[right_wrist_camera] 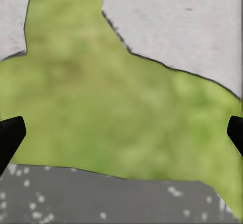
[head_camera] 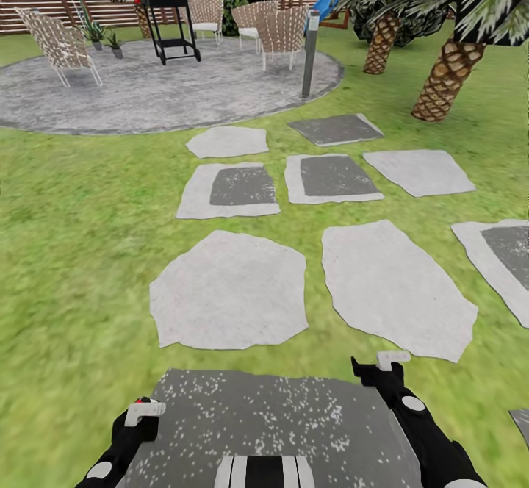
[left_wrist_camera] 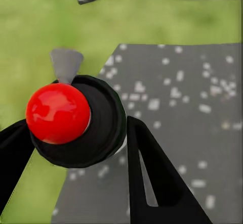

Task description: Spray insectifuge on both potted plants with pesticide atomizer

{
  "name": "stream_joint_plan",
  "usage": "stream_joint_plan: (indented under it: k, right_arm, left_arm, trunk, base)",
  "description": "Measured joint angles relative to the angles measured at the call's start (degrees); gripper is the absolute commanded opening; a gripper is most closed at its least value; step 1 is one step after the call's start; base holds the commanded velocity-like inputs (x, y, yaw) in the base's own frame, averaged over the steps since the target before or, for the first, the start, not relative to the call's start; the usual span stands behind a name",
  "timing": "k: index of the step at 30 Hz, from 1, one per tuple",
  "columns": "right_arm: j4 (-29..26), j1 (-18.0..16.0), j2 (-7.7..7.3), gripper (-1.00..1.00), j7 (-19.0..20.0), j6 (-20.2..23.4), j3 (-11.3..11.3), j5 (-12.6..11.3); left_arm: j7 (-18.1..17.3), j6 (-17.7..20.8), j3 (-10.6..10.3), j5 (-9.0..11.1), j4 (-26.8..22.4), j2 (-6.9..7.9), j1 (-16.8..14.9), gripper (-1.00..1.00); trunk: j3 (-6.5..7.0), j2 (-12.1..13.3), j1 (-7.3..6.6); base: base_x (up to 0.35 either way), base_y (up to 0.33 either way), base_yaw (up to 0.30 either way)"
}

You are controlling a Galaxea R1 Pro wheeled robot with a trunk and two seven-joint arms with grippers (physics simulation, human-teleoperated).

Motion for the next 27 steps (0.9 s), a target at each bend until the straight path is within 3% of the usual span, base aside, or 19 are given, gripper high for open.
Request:
stream_joint_plan:
  k: [12, 17, 23, 27]
  right_arm:
    - [-0.1, 0.0, 0.34, 1.00, -0.1, -0.1, 0.1, 0.0]
    - [0.2, 0.1, 0.35, 1.00, -0.1, -0.2, 0.1, 0.1]
    - [1.3, 0.7, -0.67, 1.00, -0.2, -0.8, -0.3, 0.1]
    - [3.6, 3.3, -1.56, 1.00, -0.2, -5.5, -0.4, 0.1]
  left_arm:
    - [0.2, 0.0, 0.1, 0.3, 0.0, 0.08, 0.2, -1.00]
    - [0.5, -0.2, 0.5, 0.6, 0.0, 0.01, 2.4, -1.00]
    - [0.7, -0.3, 0.7, 0.8, 0.1, -0.11, 4.5, -1.00]
    - [0.7, -0.4, 0.7, 0.8, 0.2, -0.06, 5.4, -1.00]
  trunk:
    - [2.66, 0.2, -0.31]
    - [4.01, 0.2, -0.44]
    - [5.85, 0.3, -0.59]
    - [7.09, 0.4, -0.69]
  base:
    - [0.000, 0.000, 0.000]
    - [0.000, 0.000, -0.052]
    - [0.000, 0.000, -0.078]
    - [0.000, 0.000, -0.081]
